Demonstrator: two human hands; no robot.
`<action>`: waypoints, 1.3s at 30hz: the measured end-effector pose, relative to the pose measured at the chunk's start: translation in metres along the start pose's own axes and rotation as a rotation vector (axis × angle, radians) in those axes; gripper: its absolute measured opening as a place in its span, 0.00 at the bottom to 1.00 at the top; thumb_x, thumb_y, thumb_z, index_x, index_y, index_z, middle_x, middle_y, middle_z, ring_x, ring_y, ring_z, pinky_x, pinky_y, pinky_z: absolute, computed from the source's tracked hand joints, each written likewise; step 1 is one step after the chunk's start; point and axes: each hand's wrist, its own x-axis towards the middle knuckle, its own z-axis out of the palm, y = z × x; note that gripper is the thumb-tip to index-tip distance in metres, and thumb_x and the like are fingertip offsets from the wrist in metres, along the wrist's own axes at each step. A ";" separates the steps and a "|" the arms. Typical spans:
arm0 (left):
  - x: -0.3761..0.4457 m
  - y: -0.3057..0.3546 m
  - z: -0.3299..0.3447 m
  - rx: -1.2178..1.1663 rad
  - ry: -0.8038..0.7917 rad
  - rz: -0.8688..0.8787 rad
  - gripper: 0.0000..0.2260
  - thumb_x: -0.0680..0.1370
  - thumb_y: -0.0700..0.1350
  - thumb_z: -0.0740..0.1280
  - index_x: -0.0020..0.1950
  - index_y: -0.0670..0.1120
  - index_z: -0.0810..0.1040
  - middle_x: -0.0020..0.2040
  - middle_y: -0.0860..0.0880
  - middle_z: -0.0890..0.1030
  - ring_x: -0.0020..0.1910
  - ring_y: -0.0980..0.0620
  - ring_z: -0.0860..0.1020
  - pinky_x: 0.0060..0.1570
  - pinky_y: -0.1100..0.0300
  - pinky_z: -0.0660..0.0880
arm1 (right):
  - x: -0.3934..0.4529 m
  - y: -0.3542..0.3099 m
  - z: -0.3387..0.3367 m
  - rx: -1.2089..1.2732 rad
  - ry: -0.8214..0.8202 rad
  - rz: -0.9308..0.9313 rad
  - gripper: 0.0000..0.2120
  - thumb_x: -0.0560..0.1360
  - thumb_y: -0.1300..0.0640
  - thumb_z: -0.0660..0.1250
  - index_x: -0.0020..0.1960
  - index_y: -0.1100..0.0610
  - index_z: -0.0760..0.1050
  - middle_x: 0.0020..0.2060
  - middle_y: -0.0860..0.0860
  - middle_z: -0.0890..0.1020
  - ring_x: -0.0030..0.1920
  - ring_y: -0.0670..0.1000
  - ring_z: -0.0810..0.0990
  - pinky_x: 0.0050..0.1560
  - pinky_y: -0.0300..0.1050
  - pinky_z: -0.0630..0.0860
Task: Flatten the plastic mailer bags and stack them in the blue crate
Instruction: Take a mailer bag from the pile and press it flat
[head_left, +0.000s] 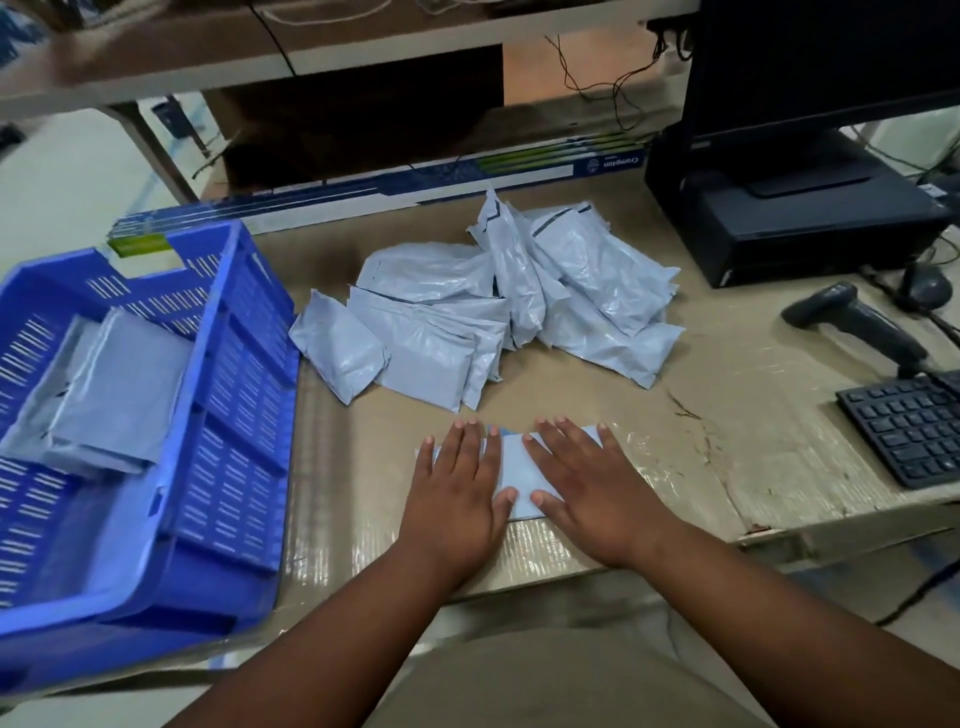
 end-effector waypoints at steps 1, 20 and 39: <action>-0.001 0.000 0.000 -0.001 0.000 0.004 0.32 0.86 0.63 0.47 0.86 0.48 0.53 0.85 0.42 0.56 0.85 0.42 0.53 0.80 0.36 0.51 | -0.001 0.000 0.000 0.000 -0.012 0.000 0.34 0.85 0.34 0.43 0.86 0.49 0.49 0.85 0.50 0.52 0.85 0.55 0.49 0.82 0.66 0.50; -0.012 -0.039 0.010 -0.115 0.056 -0.042 0.29 0.84 0.53 0.52 0.83 0.41 0.63 0.84 0.41 0.61 0.84 0.44 0.58 0.79 0.41 0.61 | 0.057 -0.079 -0.005 -0.019 0.008 -0.048 0.33 0.83 0.45 0.44 0.84 0.58 0.59 0.84 0.58 0.59 0.84 0.57 0.54 0.83 0.62 0.46; -0.010 -0.039 0.012 -0.130 0.066 -0.044 0.29 0.84 0.54 0.52 0.83 0.43 0.64 0.84 0.41 0.60 0.84 0.43 0.56 0.80 0.40 0.59 | 0.057 -0.074 0.001 0.036 0.013 -0.009 0.33 0.83 0.44 0.46 0.85 0.54 0.55 0.85 0.52 0.53 0.85 0.53 0.49 0.83 0.61 0.49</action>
